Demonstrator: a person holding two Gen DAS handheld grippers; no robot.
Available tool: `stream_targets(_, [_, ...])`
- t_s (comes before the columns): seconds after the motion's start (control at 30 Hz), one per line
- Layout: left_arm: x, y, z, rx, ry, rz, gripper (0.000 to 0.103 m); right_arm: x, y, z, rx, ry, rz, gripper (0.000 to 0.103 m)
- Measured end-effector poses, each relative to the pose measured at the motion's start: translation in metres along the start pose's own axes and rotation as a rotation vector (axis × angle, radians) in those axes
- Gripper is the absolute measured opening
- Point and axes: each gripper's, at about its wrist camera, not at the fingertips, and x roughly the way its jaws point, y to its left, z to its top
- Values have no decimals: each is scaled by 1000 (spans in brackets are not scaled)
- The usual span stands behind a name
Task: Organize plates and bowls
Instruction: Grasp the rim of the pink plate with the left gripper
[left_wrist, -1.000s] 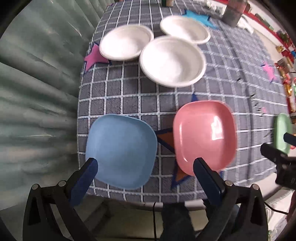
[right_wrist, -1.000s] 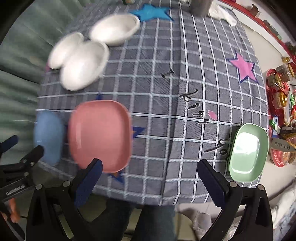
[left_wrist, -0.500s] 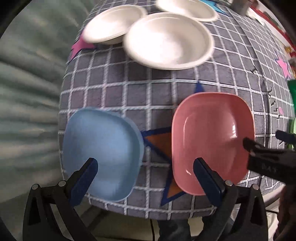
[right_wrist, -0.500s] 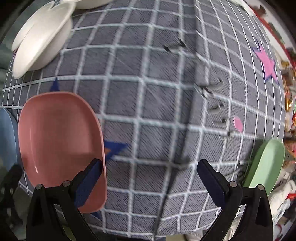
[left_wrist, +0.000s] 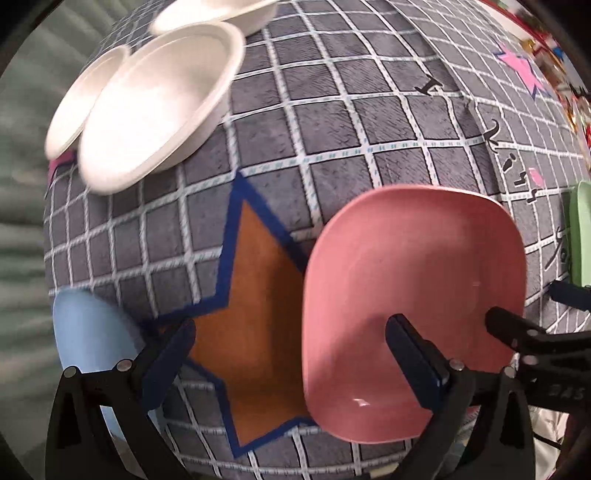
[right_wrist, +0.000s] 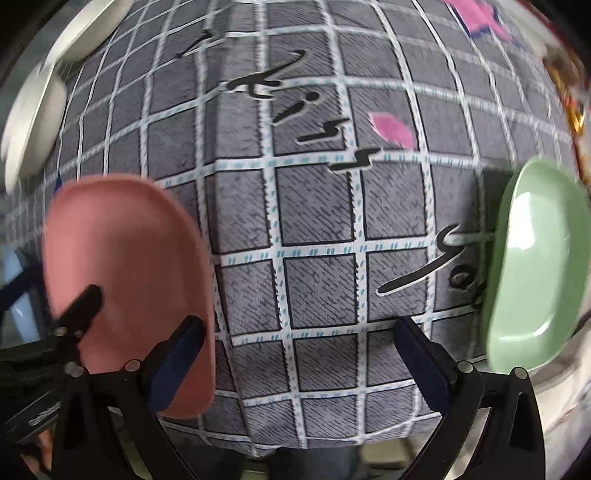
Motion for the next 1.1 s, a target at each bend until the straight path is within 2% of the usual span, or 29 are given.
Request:
stream_targets(0.1, [3,11,14,21,-30,-7,103,6,-23,13,-18,-6,-2,103])
stream_targets(0.2, [2,4,17,38,-51,-12,103,15,-28,17,-12,7,16,103])
stream_targets(0.3, [10,4,20,2,-31,-64,103,13,-28,21,-6,8,34,103])
stream_targets(0.37, [10,6,19,-17,-1,-80,102,9,-26,16,-34,34,13,103])
stream_targets(0.4, [8,3,21,-2,-8,-78,96,3,-23,10,-32,41,8,101])
stream_targets(0.43, [6,0,20,17,-8,-94,92,4,-26,13,-30,45,12,95])
stream_targets(0.47, [-2,-1,12,33,-3,-116,82,2,-27,12,-34,38,13,91])
stream_targets(0.5, [-5,-7,13,50,-1,-133,68,-7,-21,4,-39,31,16,81])
stream_targets(0.53, [-9,-15,9,64,5,-168,60,-10,-18,2,-48,23,19,69])
stream_targets(0.57, [-11,-23,7,77,11,-178,55,-12,-18,3,-62,18,35,61])
stream_targets(0.63, [-12,-31,8,90,30,-193,53,-11,-16,7,-79,21,68,28])
stream_targets(0.67, [-14,-36,8,98,32,-193,50,-10,-18,9,-80,37,98,26])
stream_targets(0.77, [-24,-52,1,119,53,-195,50,-7,-21,10,-53,61,103,26])
stream_targets(0.87, [-26,-56,-18,151,65,-191,50,-6,-29,-8,-58,90,87,26])
stream_targets(1.1, [-44,-36,-69,147,68,-209,50,5,-55,-10,-55,155,112,26])
